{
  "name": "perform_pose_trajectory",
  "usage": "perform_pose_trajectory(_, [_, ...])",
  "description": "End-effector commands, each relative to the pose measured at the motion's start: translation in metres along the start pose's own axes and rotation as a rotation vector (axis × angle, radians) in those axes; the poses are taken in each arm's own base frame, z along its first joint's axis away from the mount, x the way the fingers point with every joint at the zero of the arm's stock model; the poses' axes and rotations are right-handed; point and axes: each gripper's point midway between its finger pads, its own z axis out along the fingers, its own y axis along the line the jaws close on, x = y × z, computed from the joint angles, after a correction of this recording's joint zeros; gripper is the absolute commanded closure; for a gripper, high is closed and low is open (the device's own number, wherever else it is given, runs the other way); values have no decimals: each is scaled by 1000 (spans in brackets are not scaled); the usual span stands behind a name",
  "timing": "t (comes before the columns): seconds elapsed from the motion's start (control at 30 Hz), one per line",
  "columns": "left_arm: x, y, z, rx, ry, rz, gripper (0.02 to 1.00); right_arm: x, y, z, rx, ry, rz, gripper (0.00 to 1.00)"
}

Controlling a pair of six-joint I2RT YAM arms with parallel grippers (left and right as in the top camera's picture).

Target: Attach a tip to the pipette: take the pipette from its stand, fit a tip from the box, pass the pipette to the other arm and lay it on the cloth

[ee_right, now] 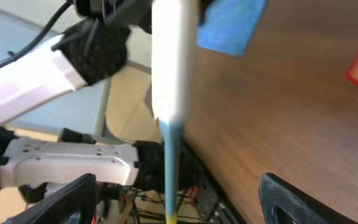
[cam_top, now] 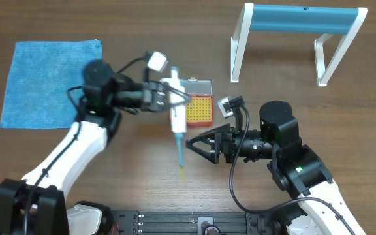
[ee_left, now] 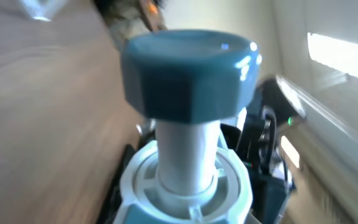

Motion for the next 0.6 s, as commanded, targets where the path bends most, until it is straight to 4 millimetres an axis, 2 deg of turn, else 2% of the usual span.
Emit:
perform_pose_trajectory(0.03, [-34, 43, -54, -160, -225, -8, 991, -17, -2, -18, -18, -49, -89, 163])
perform_pose_trajectory(0.1, [-39, 72, -72, -272, -313, -69, 993, -22, -4, -25, -24, -68, -80, 163])
perform_pose_trajectory(0.17, [-30, 104, -94, -405, -370, -162, 993, -26, -6, -30, -26, -84, -72, 163])
perform_pose_trajectory(0.27, [-1, 148, -125, -649, -384, -272, 996, -28, -8, -32, -18, -96, -69, 163])
perform_pose_trajectory(0.33, [16, 162, -146, -795, -364, -332, 993, -29, -9, -32, -15, -98, -72, 163])
perform_pose_trajectory(0.4, [20, 157, -169, -887, -339, -342, 993, -30, -11, -32, -4, -104, -88, 163])
perform_pose_trajectory(0.47, [16, 147, -200, -1013, -319, -331, 993, -33, -16, -33, 26, -122, -95, 159])
perform_pose_trajectory(0.53, [7, 131, -241, -1175, -282, -319, 993, -37, -22, -33, 61, -144, -93, 161])
perform_pose_trajectory(0.6, [-10, 113, -283, -1317, -221, -286, 993, -40, -27, -34, 91, -161, -93, 159])
